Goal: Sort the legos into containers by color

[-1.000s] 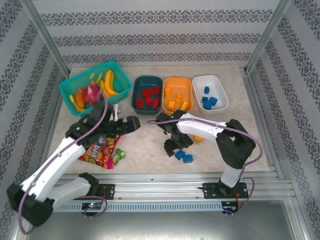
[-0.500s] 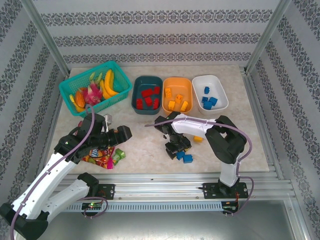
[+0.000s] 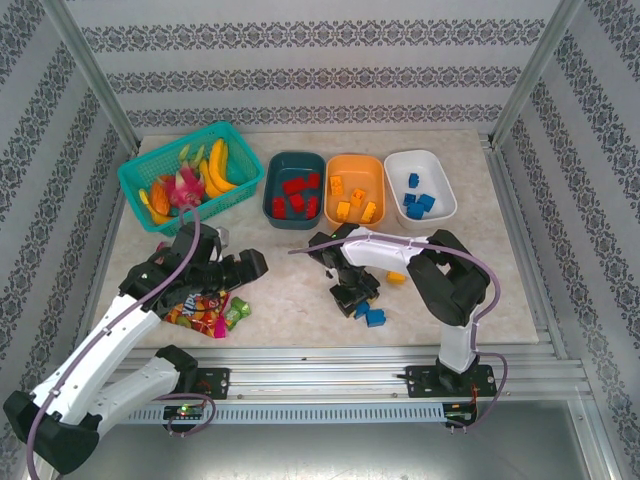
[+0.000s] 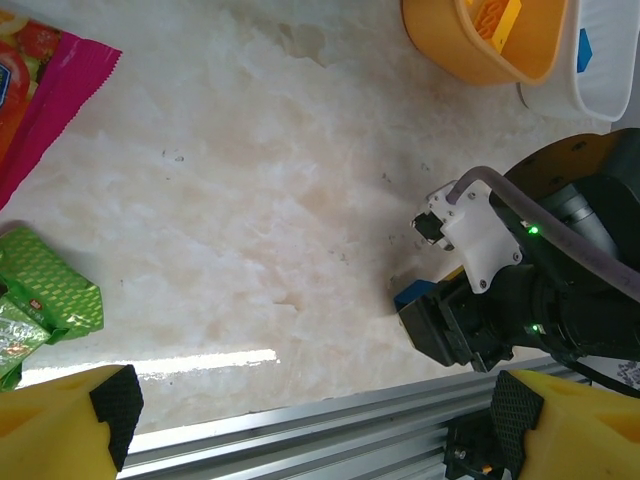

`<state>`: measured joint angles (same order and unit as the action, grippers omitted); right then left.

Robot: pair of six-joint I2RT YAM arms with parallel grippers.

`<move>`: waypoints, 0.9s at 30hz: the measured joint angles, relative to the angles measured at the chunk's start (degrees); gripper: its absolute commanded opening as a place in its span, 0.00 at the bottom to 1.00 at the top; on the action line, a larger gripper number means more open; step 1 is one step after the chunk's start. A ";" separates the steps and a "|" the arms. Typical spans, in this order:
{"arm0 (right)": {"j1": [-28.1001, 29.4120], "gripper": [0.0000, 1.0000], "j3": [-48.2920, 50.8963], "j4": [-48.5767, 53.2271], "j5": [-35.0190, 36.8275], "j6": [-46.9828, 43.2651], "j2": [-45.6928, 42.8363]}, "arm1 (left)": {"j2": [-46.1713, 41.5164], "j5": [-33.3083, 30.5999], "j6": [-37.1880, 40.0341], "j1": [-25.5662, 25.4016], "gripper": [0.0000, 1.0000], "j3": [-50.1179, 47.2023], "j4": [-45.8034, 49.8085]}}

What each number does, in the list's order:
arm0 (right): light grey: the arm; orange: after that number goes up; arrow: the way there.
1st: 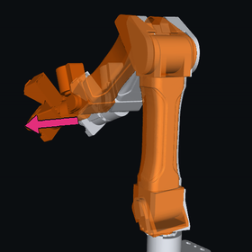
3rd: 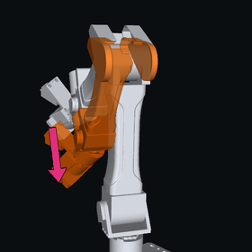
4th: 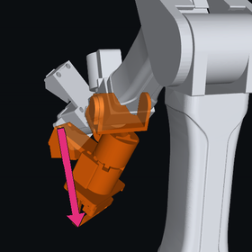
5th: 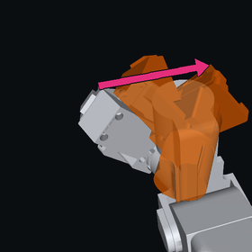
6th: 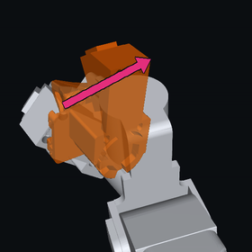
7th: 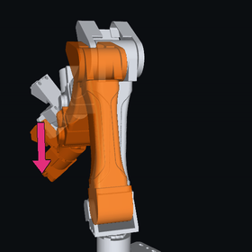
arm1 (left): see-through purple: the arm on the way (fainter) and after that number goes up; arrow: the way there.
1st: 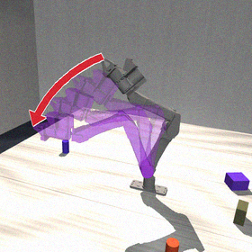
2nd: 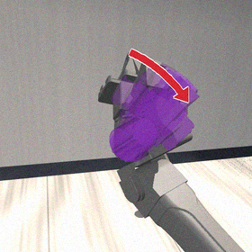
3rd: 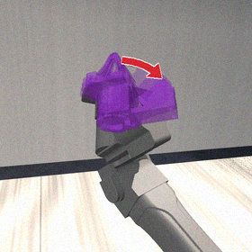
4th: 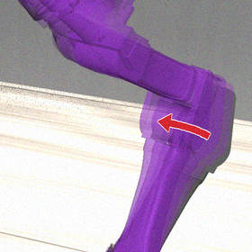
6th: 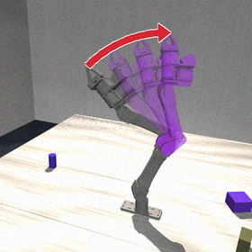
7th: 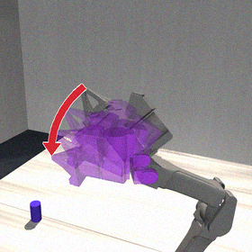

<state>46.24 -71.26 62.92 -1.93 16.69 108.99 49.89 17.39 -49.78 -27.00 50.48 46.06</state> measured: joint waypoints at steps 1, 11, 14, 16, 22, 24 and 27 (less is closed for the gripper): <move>-0.74 0.32 -0.50 0.00 0.00 0.04 -0.26 | 0.44 0.15 0.00 0.00 0.92 0.13 -0.50; -22.14 0.28 -16.57 -0.63 1.09 1.05 -10.47 | 11.17 3.87 0.98 -0.02 0.92 3.85 -8.98; -29.77 0.27 -21.68 -2.64 0.81 2.10 -10.12 | 16.79 5.03 1.40 -0.17 0.92 6.51 -11.89; -34.40 0.27 -24.83 -4.28 -0.15 3.61 -7.93 | 21.00 5.49 1.77 -0.68 0.92 9.40 -13.97; -43.06 0.28 -32.87 -10.71 -4.20 10.36 5.05 | 31.63 6.62 3.43 -2.67 0.92 18.91 -19.17; -44.19 0.28 -35.89 -11.74 -5.46 12.72 10.14 | 34.34 6.62 4.04 -3.41 0.92 21.79 -20.15; -44.89 0.29 -41.86 -12.55 -7.06 15.87 17.86 | 37.97 6.60 4.57 -4.42 0.92 25.53 -21.86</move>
<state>1.34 -113.12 50.37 -8.99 32.56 126.85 87.85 23.99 -45.21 -31.42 76.01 24.21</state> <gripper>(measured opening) 0.434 0.924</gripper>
